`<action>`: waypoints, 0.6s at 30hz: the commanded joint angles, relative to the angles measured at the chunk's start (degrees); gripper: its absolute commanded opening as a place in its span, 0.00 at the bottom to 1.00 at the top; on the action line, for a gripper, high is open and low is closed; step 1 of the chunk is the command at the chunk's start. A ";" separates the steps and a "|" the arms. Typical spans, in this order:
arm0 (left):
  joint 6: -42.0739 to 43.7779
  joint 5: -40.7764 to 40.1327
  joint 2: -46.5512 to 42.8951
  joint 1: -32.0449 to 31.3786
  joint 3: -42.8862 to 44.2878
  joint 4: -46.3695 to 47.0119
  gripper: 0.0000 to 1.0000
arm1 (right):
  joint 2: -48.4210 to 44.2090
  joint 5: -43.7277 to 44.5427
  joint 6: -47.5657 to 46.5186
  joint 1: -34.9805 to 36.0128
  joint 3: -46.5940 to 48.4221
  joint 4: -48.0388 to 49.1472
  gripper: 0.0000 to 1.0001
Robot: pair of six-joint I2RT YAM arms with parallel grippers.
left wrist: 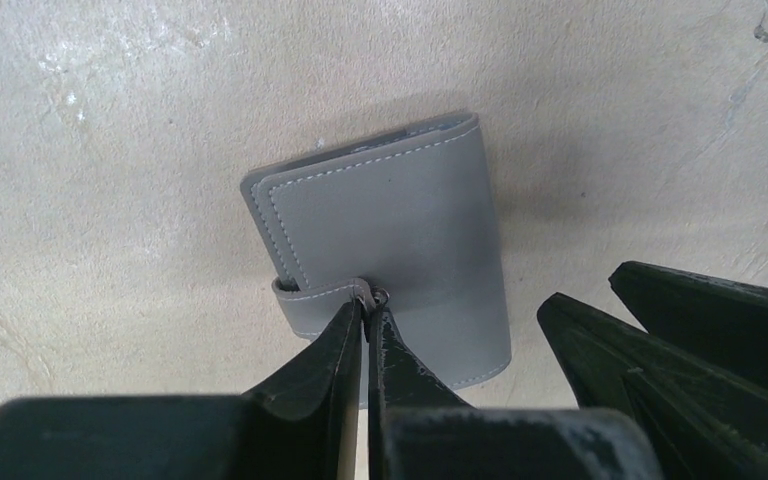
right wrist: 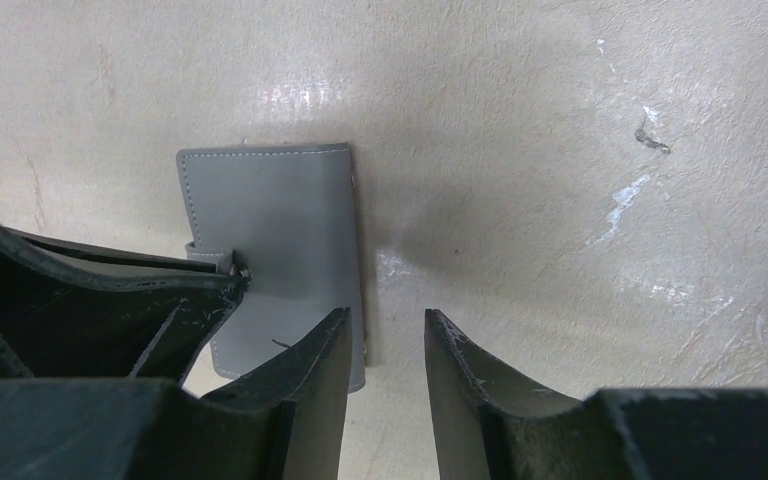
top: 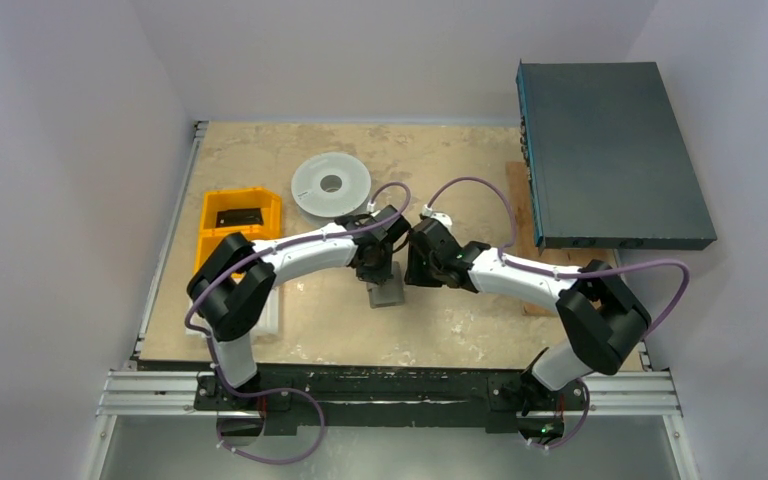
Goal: Take the credit cards out of the card holder
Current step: Open the card holder at the center of the board.
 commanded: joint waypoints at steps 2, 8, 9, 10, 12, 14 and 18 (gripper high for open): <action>0.93 2.96 -6.07 0.16 -2.55 3.62 0.00 | 1.12 -0.35 -1.88 0.05 0.88 0.61 0.33; -0.16 7.56 -10.34 1.76 -6.45 7.14 0.00 | 3.11 -1.54 -2.58 0.48 2.49 1.43 0.35; -0.17 7.86 -10.86 1.93 -7.02 7.63 0.00 | 3.30 -1.81 -2.61 0.59 2.64 1.71 0.35; -0.32 7.89 -11.39 2.13 -7.54 7.75 0.00 | 3.41 -1.86 -2.63 0.78 2.84 1.83 0.36; -0.56 7.90 -12.71 2.74 -8.64 7.92 0.00 | 3.51 -1.77 -2.76 1.20 3.39 1.75 0.37; -0.61 7.90 -14.25 3.50 -9.99 7.95 0.00 | 3.63 -0.60 -2.74 1.80 4.04 1.08 0.37; -0.46 8.56 -17.14 5.61 -14.77 9.11 0.00 | 3.24 2.10 -3.34 3.33 5.30 -0.35 0.38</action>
